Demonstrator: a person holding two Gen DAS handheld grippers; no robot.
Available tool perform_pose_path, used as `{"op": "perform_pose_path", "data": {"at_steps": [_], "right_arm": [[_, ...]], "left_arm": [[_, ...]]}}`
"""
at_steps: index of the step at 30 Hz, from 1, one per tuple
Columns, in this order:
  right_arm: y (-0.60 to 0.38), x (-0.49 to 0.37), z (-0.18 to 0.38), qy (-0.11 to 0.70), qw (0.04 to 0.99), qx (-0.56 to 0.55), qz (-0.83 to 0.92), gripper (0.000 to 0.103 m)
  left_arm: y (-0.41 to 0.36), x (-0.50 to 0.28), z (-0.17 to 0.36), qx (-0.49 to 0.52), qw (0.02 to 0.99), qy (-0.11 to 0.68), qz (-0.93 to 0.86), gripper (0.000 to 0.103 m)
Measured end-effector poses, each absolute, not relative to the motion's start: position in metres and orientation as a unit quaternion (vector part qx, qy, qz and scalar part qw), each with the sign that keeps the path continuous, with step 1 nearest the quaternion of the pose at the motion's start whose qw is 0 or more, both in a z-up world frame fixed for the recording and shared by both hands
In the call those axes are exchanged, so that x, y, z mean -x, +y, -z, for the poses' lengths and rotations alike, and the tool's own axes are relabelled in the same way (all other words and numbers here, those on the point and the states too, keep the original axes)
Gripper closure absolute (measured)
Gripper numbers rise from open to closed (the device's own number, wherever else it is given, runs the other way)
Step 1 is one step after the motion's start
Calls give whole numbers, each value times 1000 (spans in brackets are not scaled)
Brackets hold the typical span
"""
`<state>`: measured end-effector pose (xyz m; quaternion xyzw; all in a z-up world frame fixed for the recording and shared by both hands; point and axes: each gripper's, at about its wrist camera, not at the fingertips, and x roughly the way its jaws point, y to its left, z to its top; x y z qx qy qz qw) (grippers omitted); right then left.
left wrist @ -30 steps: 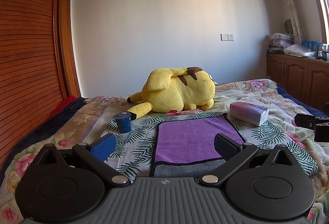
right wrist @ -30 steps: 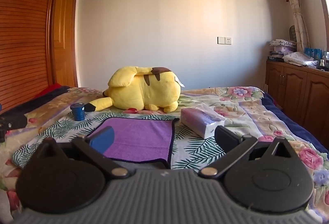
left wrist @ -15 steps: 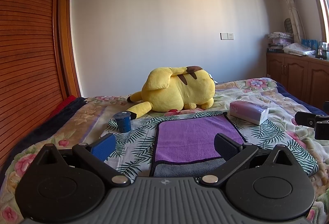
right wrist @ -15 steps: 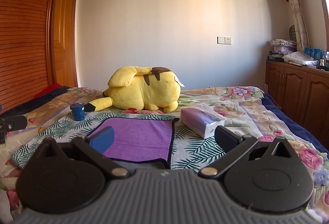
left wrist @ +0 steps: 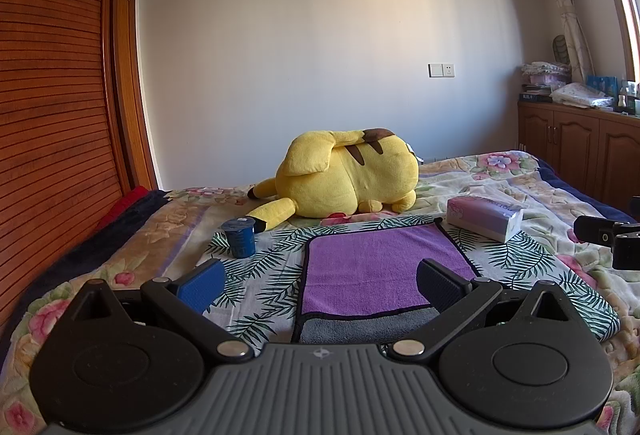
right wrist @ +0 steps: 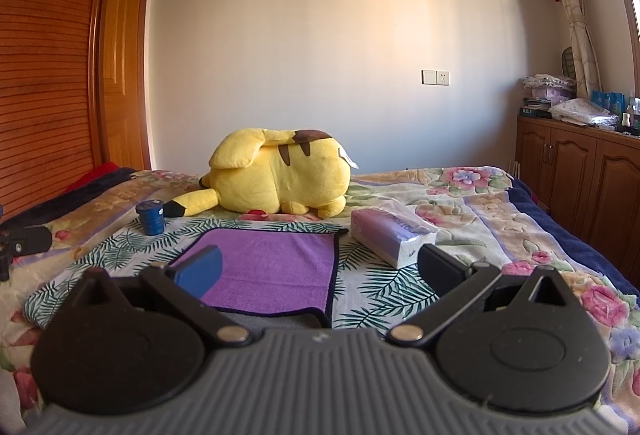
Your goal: Fold towel
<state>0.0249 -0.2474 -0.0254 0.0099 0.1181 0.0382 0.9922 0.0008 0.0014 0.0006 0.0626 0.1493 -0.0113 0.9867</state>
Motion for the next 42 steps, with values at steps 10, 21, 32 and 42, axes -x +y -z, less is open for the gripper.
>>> {"op": "perform_pose_path", "data": {"at_steps": [10, 21, 32, 42], "right_arm": [[-247, -25, 25, 119, 992, -10, -38, 0], [-246, -27, 23, 119, 992, -11, -38, 0], [-248, -26, 25, 120, 992, -11, -38, 0], [-252, -26, 27, 123, 992, -9, -39, 0]], "left_arm": [[1, -1, -1, -63, 987, 149, 11, 0], [1, 0, 0, -64, 987, 150, 11, 0], [1, 0, 1, -64, 987, 150, 11, 0], [0, 0, 5, -66, 985, 161, 13, 0]]}}
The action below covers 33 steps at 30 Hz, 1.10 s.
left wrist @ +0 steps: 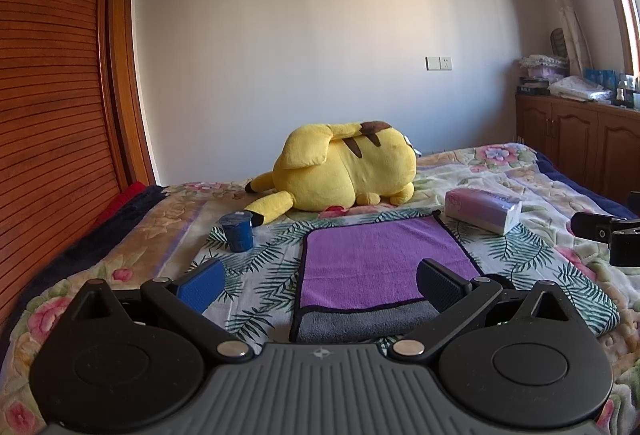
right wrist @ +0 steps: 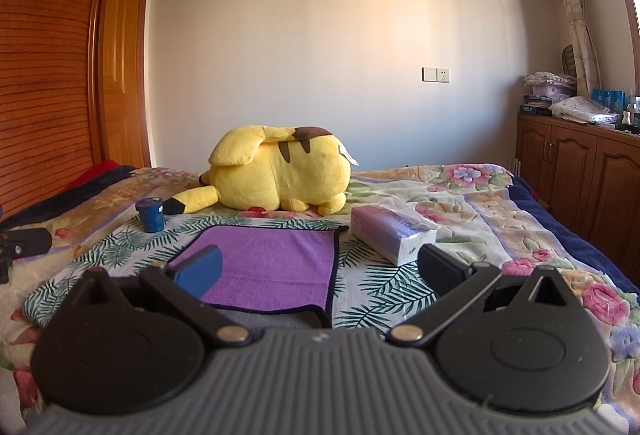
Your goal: Fold towel
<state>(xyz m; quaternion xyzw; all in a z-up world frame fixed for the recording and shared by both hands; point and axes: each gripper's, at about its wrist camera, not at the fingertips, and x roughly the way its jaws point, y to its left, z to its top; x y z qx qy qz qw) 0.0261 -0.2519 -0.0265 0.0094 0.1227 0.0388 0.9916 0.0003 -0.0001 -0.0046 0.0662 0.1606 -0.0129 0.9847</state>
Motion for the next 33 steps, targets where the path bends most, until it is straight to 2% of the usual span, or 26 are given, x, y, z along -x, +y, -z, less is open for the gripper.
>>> {"op": "perform_pose_path", "data": {"at_steps": [15, 33], "right_arm": [[-234, -40, 34, 170, 984, 10, -57, 0], [-231, -70, 43, 221, 972, 8, -81, 0]], "left_arm": [[-4, -15, 20, -84, 969, 233, 24, 0], [-6, -48, 25, -89, 962, 252, 50, 0]]}}
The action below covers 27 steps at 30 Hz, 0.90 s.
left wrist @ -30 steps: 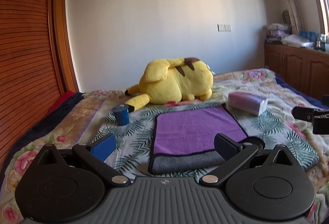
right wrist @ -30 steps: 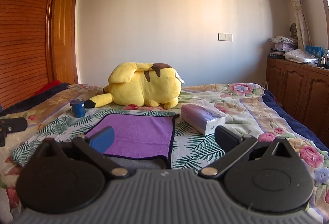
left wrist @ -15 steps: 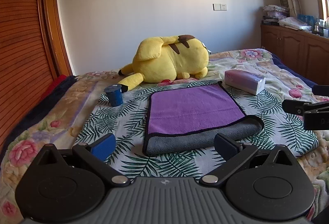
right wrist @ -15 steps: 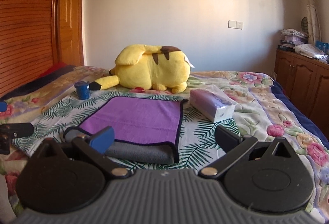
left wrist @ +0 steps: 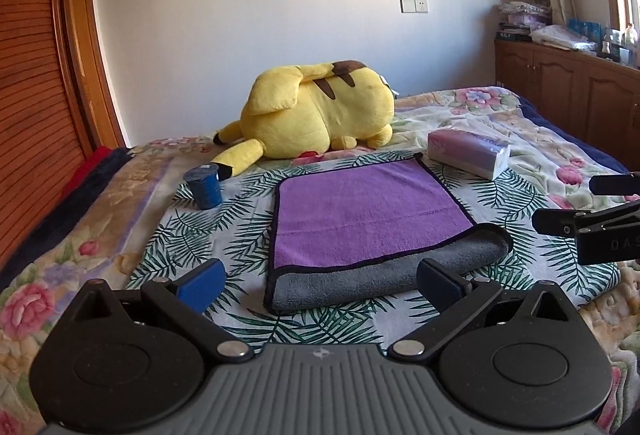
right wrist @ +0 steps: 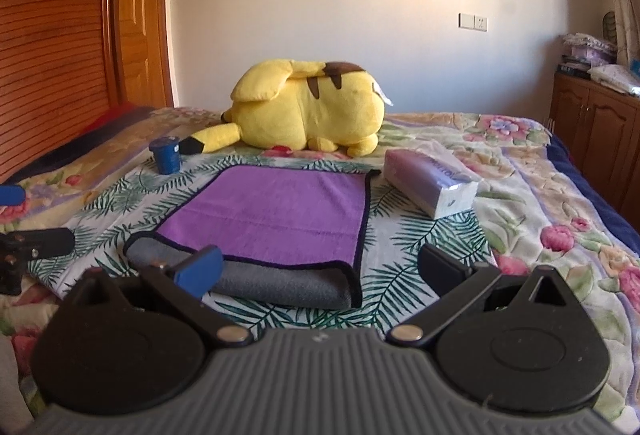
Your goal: Fold towel
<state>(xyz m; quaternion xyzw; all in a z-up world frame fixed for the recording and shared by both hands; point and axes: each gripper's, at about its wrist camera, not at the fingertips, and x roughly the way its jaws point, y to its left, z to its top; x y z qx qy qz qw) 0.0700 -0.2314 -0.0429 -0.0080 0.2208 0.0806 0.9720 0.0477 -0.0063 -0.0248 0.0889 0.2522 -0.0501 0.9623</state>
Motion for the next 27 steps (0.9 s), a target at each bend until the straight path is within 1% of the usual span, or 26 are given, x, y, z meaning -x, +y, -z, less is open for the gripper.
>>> {"op": "perform_pose_path", "data": {"at_steps": [7, 15, 23, 27], "right_arm": [[-230, -82, 47, 240, 966, 8, -96, 0], [-226, -99, 53, 260, 959, 17, -114, 0], [-225, -118, 61, 278, 952, 16, -123, 0], [-225, -128, 66, 285, 950, 16, -123, 0]], "left_arm": [[-2, -65, 27, -77, 960, 261, 58, 0], [12, -86, 29, -57, 959, 272, 56, 5], [22, -114, 40, -64, 954, 288, 48, 10], [28, -127, 49, -68, 952, 296, 40, 11]]}}
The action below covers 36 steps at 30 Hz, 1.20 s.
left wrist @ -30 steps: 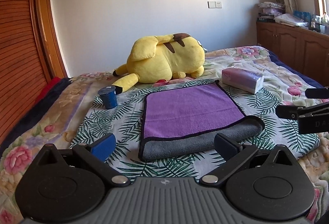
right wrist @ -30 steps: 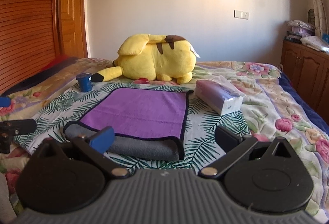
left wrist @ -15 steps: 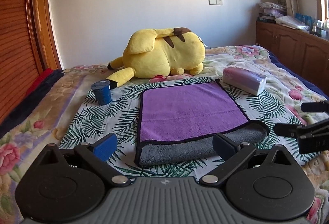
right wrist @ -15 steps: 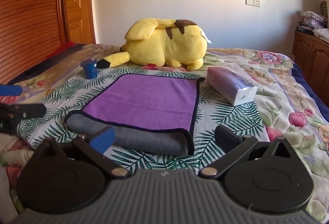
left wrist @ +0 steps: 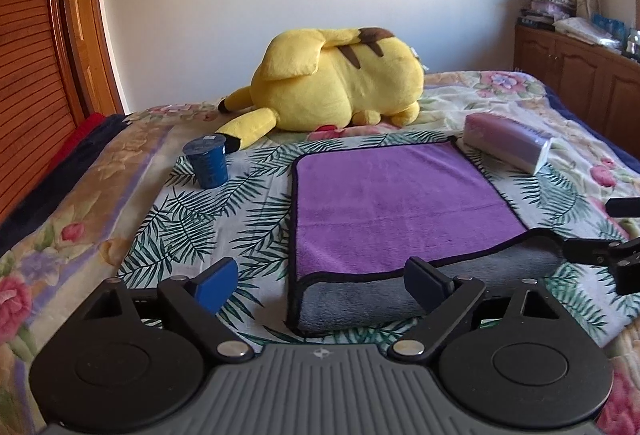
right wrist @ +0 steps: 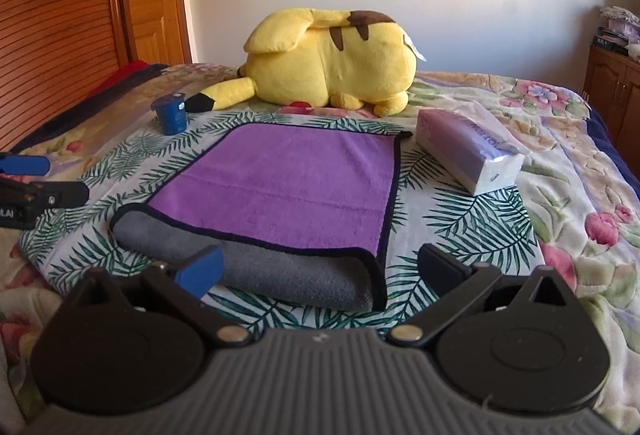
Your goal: Fold towel
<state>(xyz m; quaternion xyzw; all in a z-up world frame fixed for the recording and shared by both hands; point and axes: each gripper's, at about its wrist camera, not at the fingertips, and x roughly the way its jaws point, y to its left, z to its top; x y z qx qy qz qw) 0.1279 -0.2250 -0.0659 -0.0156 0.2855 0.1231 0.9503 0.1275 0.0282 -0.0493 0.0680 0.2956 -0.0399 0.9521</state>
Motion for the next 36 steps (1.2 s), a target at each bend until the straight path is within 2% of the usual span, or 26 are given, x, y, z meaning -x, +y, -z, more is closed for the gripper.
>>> {"op": "perform_pose_path", "data": {"at_steps": [4, 8, 12, 13, 15, 24, 30, 32, 36], "right_arm": [[-226, -139, 71, 293, 948, 14, -124, 0], [-229, -147, 76, 302, 945, 10, -125, 0], [-230, -153, 80, 313, 941, 4, -129, 1], [-231, -154, 81, 315, 940, 3, -130, 2], [-231, -157, 83, 320, 938, 0, -134, 19], [-236, -170, 93, 339, 931, -10, -134, 20], [-236, -178, 99, 351, 926, -8, -136, 24], [-235, -180, 100, 354, 925, -7, -138, 25], [-235, -183, 104, 360, 923, -5, -139, 26]], "left_arm": [[34, -140, 57, -71, 949, 305, 38, 11], [40, -152, 64, -70, 944, 319, 49, 21], [42, -162, 72, -73, 940, 328, 57, 24], [42, -164, 74, -74, 939, 331, 59, 24], [42, -169, 78, -76, 937, 336, 60, 24], [48, -189, 94, -75, 927, 361, 65, 35], [55, -196, 102, -58, 921, 377, 72, 44], [57, -198, 105, -42, 919, 385, 76, 52], [60, -197, 106, -22, 916, 392, 82, 61]]}}
